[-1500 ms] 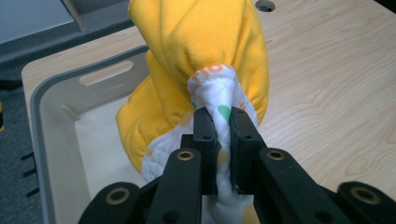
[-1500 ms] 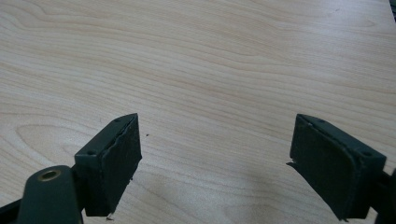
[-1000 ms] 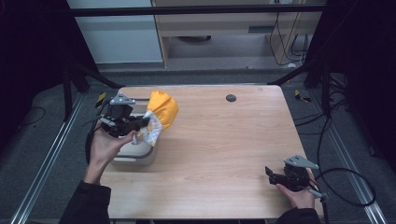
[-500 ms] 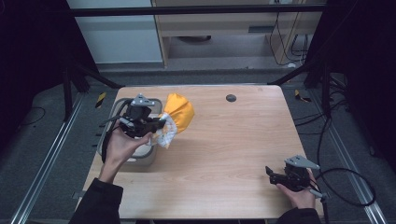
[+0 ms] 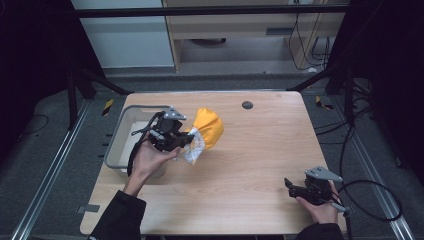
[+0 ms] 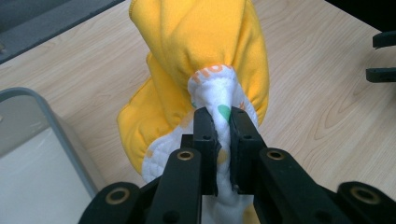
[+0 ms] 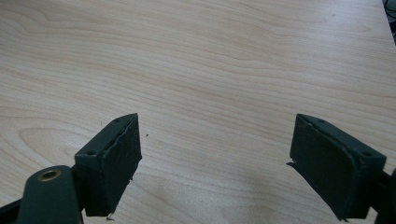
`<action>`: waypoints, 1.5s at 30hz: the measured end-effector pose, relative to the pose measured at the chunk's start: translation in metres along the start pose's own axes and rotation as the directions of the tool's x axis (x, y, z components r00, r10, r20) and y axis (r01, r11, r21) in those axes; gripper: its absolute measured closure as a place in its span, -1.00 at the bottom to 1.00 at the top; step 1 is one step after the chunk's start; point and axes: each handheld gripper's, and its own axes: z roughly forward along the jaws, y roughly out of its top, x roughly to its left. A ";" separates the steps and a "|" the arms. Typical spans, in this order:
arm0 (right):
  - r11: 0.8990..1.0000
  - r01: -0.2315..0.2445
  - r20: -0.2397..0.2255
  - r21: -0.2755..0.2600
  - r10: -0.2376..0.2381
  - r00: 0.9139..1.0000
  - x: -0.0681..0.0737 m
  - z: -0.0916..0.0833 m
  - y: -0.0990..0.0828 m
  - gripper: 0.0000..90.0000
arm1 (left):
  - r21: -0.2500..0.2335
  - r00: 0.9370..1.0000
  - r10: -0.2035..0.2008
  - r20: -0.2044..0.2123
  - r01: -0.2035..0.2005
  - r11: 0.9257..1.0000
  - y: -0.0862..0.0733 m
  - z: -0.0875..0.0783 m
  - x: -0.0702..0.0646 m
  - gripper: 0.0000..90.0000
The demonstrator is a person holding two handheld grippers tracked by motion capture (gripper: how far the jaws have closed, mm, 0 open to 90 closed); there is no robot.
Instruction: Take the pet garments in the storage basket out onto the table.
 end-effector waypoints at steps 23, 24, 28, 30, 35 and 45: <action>1.000 -0.005 0.003 -0.003 0.005 1.000 -0.001 -0.001 0.001 -0.64 | 0.055 0.998 0.039 0.052 -0.042 0.998 -0.007 0.060 -0.028 0.85; 1.000 -0.005 0.004 -0.003 0.005 1.000 -0.001 -0.001 0.001 -0.64 | 0.057 0.998 0.041 0.053 -0.044 0.997 -0.007 0.063 -0.029 0.85; 1.000 -0.007 0.008 -0.004 0.007 1.000 -0.001 -0.001 0.000 -0.64 | 0.068 0.997 0.048 0.060 -0.052 0.996 -0.010 0.072 -0.033 0.85; 1.000 -0.007 0.009 -0.002 0.007 1.000 -0.001 -0.001 0.000 -0.64 | 0.075 0.997 0.054 0.059 -0.058 0.995 -0.011 0.076 -0.035 0.85; 1.000 -0.005 0.010 0.000 0.005 1.000 -0.001 0.000 0.000 -0.64 | 0.092 0.996 0.059 0.071 -0.066 0.994 -0.017 0.088 -0.040 0.84; 1.000 -0.001 0.013 0.003 0.001 1.000 -0.001 0.001 0.000 -0.64 | 0.137 0.992 0.070 0.102 -0.084 0.987 -0.032 0.111 -0.047 0.76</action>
